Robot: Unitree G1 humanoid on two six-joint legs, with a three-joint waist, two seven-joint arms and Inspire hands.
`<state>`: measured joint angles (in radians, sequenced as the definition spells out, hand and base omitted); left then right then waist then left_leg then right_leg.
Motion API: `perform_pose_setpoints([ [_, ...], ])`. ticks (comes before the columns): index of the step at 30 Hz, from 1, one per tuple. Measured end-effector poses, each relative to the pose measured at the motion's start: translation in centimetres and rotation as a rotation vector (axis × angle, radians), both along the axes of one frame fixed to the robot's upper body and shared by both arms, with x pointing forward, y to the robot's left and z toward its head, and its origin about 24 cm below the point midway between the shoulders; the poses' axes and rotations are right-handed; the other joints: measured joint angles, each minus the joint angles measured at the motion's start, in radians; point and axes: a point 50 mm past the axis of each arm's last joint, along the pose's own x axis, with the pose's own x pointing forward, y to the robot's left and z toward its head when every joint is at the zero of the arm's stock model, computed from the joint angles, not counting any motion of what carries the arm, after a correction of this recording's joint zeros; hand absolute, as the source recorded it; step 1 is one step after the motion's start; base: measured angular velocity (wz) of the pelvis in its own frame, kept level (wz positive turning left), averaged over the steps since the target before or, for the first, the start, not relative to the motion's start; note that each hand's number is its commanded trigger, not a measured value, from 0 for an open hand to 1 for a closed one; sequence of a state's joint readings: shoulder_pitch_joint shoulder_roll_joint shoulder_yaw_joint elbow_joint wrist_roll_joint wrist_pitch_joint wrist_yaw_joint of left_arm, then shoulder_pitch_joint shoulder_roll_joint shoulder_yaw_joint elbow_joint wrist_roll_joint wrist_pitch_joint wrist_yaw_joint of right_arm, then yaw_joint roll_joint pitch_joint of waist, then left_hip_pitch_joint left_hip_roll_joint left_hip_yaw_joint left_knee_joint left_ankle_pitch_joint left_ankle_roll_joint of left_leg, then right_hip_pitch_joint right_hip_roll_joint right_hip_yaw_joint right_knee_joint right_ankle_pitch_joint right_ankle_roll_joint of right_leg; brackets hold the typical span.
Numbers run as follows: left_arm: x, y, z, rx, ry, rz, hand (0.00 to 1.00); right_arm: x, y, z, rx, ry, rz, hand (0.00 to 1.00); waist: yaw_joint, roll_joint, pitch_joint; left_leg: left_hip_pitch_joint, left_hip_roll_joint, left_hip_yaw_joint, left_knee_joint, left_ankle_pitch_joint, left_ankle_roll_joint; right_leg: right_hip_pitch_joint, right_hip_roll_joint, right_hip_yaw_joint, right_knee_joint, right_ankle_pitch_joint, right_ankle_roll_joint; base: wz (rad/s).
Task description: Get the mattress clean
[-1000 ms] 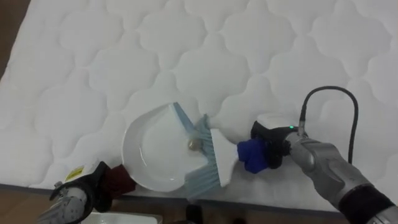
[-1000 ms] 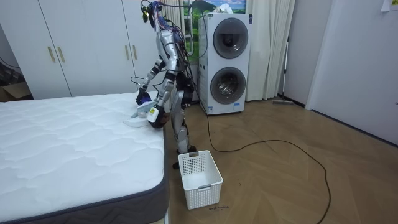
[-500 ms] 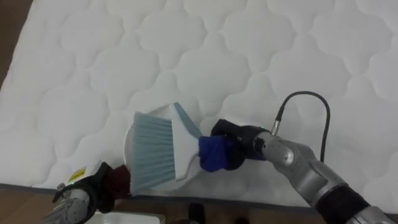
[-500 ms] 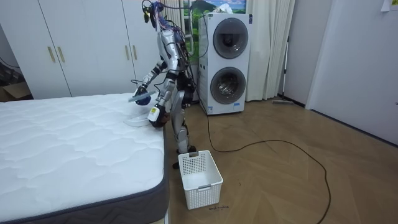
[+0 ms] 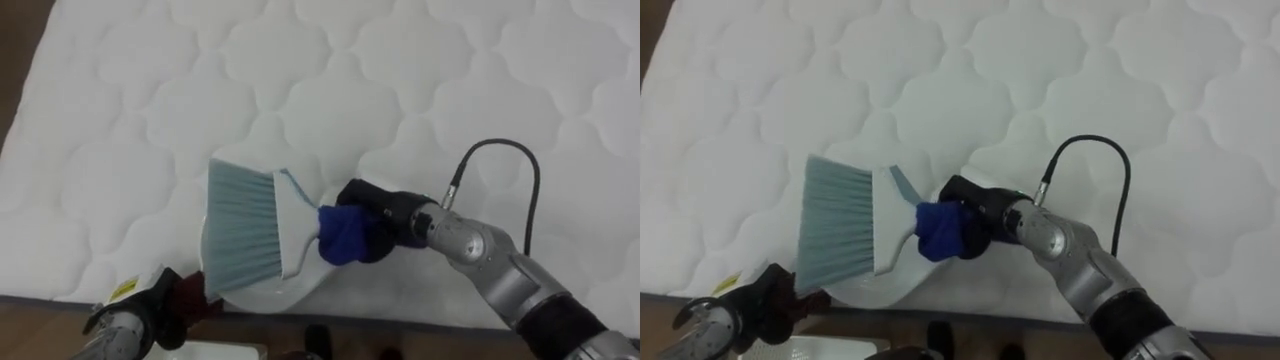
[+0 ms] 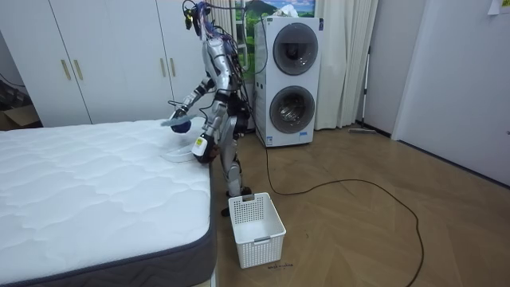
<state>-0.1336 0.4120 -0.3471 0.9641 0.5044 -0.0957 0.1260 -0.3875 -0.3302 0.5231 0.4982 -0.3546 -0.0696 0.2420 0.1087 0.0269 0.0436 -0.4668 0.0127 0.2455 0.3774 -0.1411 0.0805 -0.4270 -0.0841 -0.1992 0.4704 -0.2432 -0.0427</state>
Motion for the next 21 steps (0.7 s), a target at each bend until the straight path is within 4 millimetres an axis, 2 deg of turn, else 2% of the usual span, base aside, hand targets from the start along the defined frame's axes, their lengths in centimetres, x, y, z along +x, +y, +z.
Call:
perform_pose_setpoints([
  [5,-0.1,0.1,0.1,-0.016,-0.015,0.007,1.00,0.2,-1.7,-0.4,0.030,-0.041,-0.093,1.00,-0.003,-0.015,-0.0011,0.020,-0.005,-0.002,-0.010,0.001,0.001,0.019,-0.003,-0.002,-0.006,-0.001,0.004,0.02],
  [6,-0.2,0.1,0.0,-0.017,-0.014,0.008,1.00,0.2,-2.0,-0.6,0.043,-0.035,-0.113,0.79,-0.005,-0.016,-0.0012,0.026,-0.005,-0.002,-0.010,0.001,0.001,0.024,-0.003,-0.003,-0.007,-0.001,0.004,0.00],
  [9,-0.6,0.5,-0.1,-0.018,-0.024,0.036,1.00,0.1,-3.7,-1.0,0.102,-0.038,-0.226,0.39,-0.026,-0.022,-0.0032,0.042,-0.006,-0.005,-0.011,0.001,0.001,0.046,-0.003,-0.006,-0.015,-0.002,0.005,0.03],
  [11,-0.6,0.6,0.0,-0.018,-0.042,0.047,1.00,0.2,-4.6,-0.7,0.152,-0.062,-0.298,0.01,-0.039,-0.022,-0.0032,0.038,-0.005,-0.006,-0.005,0.001,0.001,0.048,-0.002,-0.009,-0.021,-0.002,0.005,0.02],
  [14,0.0,0.9,0.6,-0.032,-0.091,0.066,1.00,-0.1,-6.8,-0.5,0.269,-0.103,-0.464,0.00,-0.053,-0.026,-0.0052,0.040,-0.005,-0.011,-0.002,0.001,0.002,0.053,-0.002,-0.011,-0.023,-0.001,0.006,0.03],
  [18,0.4,1.5,1.4,-0.027,-0.185,0.115,1.00,-0.2,-9.6,0.2,0.343,-0.192,-0.646,0.00,-0.065,-0.030,-0.0077,0.048,-0.005,-0.011,-0.003,0.001,0.002,0.064,-0.001,-0.013,-0.027,0.000,0.007,0.01],
  [19,0.5,1.7,1.7,-0.023,-0.225,0.131,1.00,-0.4,-10.8,0.2,0.373,-0.215,-0.708,0.00,-0.079,-0.030,-0.0085,0.055,-0.005,-0.015,-0.003,0.001,0.002,0.077,-0.001,-0.019,-0.035,0.000,0.008,0.15],
  [21,0.5,1.9,2.4,-0.026,-0.302,0.146,1.00,-1.7,-13.4,-0.1,0.414,-0.237,-0.844,0.00,-0.084,-0.035,-0.0144,0.080,-0.009,-0.028,-0.013,0.001,0.002,0.114,0.001,-0.032,-0.057,0.001,0.009,0.17],
])
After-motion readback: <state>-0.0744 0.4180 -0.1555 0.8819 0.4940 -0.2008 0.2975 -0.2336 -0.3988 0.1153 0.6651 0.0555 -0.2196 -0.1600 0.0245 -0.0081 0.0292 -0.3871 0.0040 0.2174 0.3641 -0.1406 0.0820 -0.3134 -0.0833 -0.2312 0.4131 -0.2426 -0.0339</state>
